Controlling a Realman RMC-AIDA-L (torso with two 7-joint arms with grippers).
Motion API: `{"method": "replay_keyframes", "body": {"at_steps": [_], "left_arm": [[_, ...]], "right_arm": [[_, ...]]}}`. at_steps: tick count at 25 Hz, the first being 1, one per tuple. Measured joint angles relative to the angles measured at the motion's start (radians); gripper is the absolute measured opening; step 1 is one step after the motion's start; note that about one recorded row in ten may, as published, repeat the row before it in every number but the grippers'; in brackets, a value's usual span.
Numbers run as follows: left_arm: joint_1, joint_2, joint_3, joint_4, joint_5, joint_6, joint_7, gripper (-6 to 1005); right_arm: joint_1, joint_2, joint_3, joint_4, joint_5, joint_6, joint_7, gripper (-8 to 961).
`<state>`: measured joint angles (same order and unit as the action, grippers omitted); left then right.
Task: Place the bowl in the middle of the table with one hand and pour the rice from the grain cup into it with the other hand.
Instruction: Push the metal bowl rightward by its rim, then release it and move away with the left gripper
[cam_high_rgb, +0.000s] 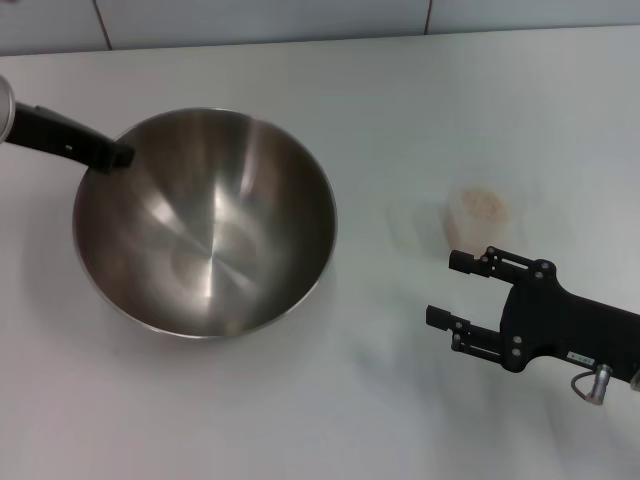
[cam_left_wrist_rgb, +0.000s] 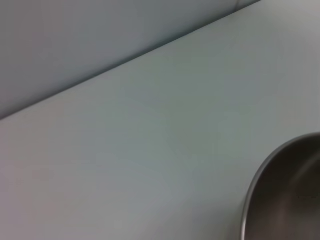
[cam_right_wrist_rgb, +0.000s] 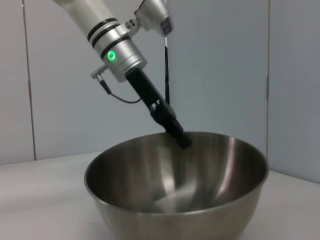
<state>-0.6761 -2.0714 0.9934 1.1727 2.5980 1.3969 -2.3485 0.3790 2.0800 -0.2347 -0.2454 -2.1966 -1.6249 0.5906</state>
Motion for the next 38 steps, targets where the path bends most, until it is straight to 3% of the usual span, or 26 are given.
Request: {"method": "replay_keyframes", "body": {"at_steps": [10, 19, 26, 38], "left_arm": [[-0.094, -0.001, 0.000, 0.001, -0.001, 0.040, 0.000, 42], [-0.213, -0.007, 0.036, -0.072, -0.048, 0.023, 0.010, 42], [-0.235, -0.007, 0.097, -0.097, -0.070, -0.043, 0.013, 41], [-0.242, -0.007, 0.096, -0.114, -0.076, -0.046, 0.014, 41]], "right_arm": [[-0.002, 0.000, 0.000, 0.000, 0.000, 0.001, 0.000, 687], [-0.006, 0.000, 0.000, 0.000, 0.000, 0.001, 0.000, 687], [-0.008, 0.000, 0.000, 0.002, 0.000, 0.000, 0.000, 687], [-0.008, 0.000, 0.000, 0.005, 0.000, -0.004, 0.000, 687]]}}
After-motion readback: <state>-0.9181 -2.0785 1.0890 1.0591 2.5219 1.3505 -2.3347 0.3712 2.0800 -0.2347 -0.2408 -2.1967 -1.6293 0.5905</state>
